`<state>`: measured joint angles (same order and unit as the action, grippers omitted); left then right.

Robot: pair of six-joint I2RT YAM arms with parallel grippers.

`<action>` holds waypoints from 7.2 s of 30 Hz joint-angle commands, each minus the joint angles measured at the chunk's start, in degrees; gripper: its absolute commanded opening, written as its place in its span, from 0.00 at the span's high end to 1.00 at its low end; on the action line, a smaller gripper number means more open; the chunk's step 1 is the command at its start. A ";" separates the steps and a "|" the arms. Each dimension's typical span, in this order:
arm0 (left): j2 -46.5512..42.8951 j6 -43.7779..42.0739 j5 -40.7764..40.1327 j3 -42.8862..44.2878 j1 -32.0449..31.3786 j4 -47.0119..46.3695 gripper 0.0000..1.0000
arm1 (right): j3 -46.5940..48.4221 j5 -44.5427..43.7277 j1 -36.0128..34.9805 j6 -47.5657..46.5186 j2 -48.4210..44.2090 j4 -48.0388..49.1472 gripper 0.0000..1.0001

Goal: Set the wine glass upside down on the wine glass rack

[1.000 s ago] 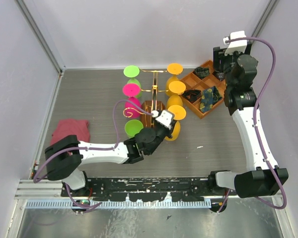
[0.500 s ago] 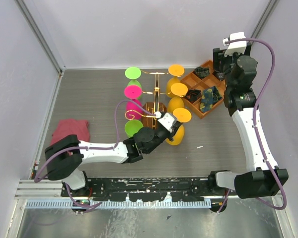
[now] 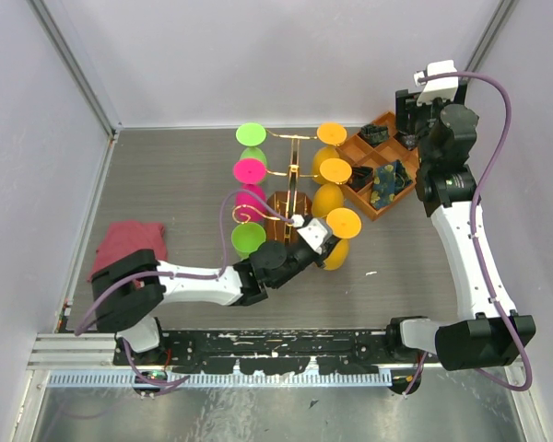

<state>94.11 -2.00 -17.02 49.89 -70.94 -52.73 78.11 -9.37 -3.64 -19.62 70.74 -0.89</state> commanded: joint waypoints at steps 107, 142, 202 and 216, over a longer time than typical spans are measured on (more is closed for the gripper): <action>-31.37 44.28 -6.19 2.07 23.22 85.17 0.73 | 14.36 10.29 -0.04 16.11 1.03 -13.90 0.09; -32.48 1.48 -27.11 32.30 38.12 71.40 1.00 | 16.40 25.55 -5.67 24.60 7.10 -8.32 0.11; -31.03 19.55 6.23 33.18 38.15 71.54 0.24 | 13.74 20.13 -16.66 16.45 16.07 13.61 0.99; -16.21 4.50 24.11 58.83 38.15 85.51 0.15 | 11.00 34.55 -19.61 -5.63 12.78 17.00 0.99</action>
<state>70.50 8.91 -2.39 99.55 -32.67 27.00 89.76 19.35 -21.12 -15.53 87.55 10.70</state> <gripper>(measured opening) 0.843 0.046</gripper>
